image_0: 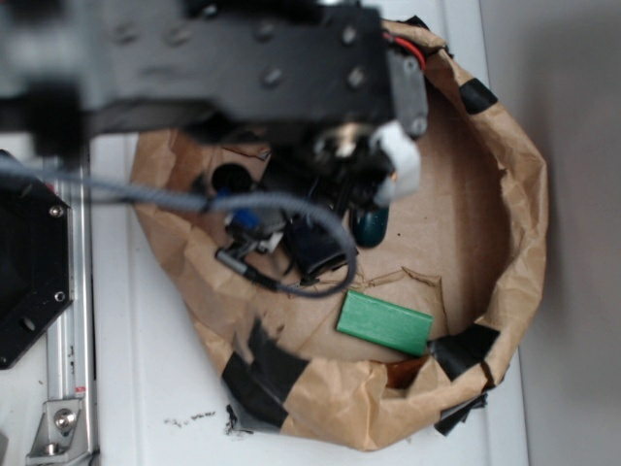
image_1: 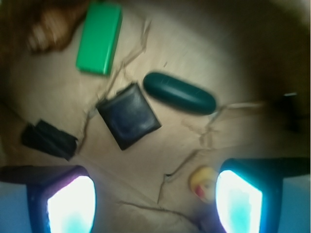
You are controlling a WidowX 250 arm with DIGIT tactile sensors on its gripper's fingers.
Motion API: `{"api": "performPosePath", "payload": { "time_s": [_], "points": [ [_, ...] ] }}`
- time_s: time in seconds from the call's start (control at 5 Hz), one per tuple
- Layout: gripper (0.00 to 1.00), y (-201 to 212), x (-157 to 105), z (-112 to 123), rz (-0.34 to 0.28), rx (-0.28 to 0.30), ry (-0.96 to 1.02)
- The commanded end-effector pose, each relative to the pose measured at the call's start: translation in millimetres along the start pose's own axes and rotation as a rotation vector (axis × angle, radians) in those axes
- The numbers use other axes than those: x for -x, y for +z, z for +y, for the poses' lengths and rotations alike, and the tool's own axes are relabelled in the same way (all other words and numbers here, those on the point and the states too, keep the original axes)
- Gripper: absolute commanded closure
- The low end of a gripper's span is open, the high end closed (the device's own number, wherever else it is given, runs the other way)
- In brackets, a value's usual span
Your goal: Grab the yellow duck.
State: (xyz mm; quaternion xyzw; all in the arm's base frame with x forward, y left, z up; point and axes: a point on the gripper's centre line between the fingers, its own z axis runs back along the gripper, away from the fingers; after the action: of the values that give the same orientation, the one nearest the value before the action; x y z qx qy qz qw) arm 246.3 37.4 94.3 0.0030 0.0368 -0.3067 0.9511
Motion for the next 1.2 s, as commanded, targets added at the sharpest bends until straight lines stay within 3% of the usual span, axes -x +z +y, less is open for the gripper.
{"api": "performPosePath", "payload": {
  "time_s": [0.0, 0.6, 1.0],
  "points": [
    [0.00, -43, 24, 21, 0.129, -0.159, -0.057],
    [0.00, -29, 36, 19, 0.089, -0.187, -0.057],
    [0.00, -17, 25, 13, -0.002, -0.163, -0.056]
  ]
}}
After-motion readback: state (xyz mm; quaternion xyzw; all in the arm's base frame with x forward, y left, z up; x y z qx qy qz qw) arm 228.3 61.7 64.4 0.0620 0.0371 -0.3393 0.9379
